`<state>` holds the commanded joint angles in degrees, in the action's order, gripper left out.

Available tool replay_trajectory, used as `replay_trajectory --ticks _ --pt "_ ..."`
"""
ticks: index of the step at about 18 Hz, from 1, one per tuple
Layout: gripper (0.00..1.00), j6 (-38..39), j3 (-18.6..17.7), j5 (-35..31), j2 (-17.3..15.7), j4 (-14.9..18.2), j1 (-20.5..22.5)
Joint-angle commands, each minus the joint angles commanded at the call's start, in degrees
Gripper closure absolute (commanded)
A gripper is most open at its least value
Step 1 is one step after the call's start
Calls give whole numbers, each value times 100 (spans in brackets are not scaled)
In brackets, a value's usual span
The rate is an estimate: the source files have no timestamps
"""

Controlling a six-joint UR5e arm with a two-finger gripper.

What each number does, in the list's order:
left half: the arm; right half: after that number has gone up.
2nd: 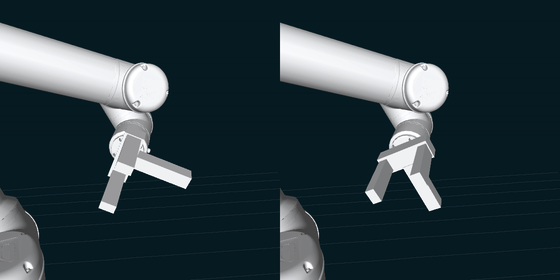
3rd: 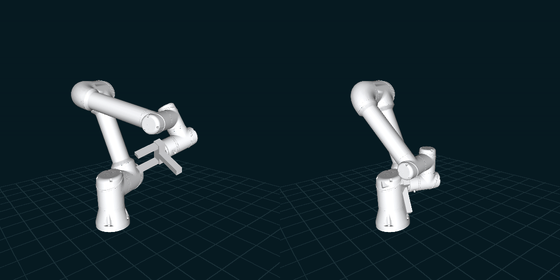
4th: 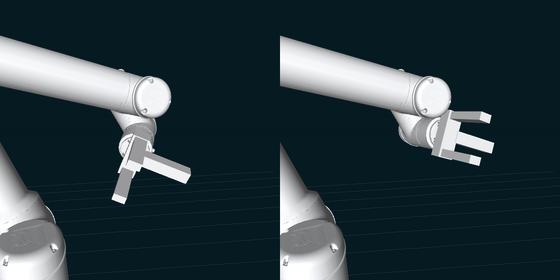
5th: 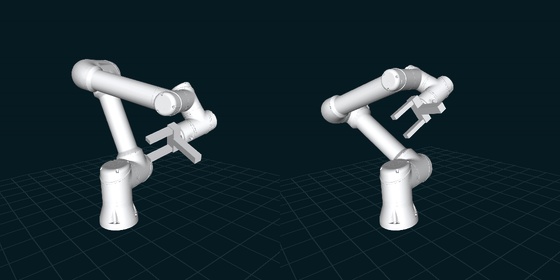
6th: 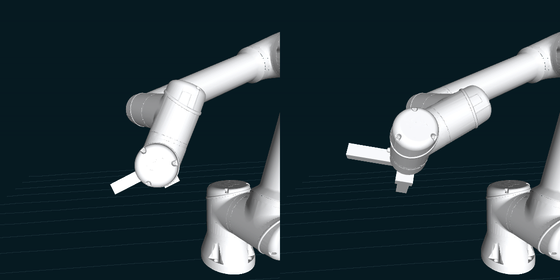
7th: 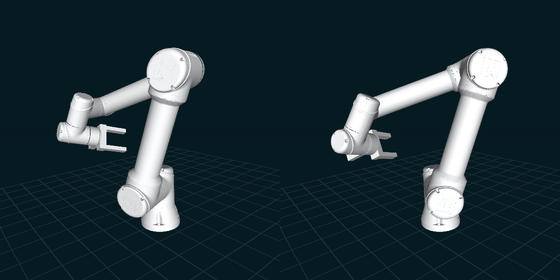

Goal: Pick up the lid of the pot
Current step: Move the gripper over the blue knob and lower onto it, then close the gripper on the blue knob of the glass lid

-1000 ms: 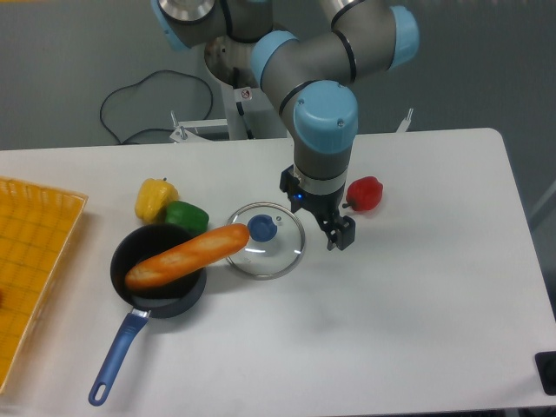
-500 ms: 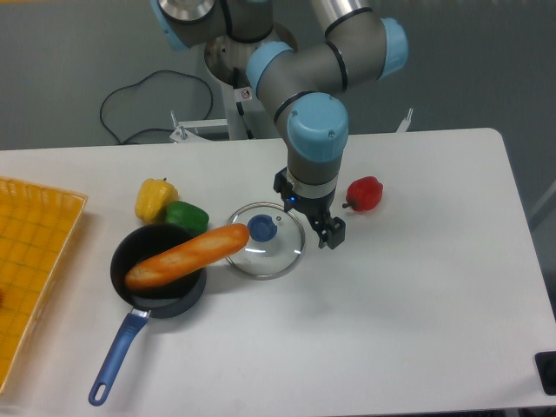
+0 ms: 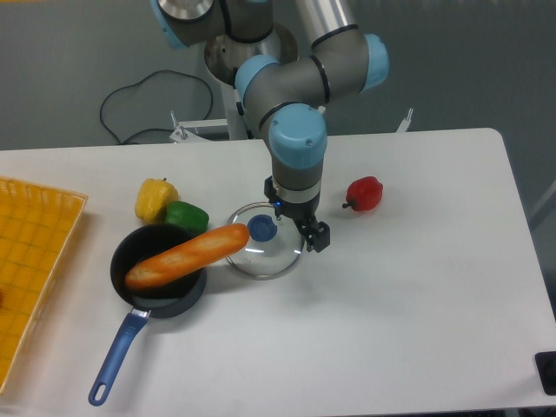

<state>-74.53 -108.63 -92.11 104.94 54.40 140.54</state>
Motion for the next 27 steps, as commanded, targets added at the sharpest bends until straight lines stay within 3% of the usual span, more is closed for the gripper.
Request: replay_trajectory --ticks 5,9,20,27 --pt "0 35 -70 -18 -35 -26 -149" --pt "0 272 -325 -158 -17 -509 -316" --pt "0 632 -659 -273 -61 -510 -536" --pt "0 1046 -624 -255 -53 -501 -563"
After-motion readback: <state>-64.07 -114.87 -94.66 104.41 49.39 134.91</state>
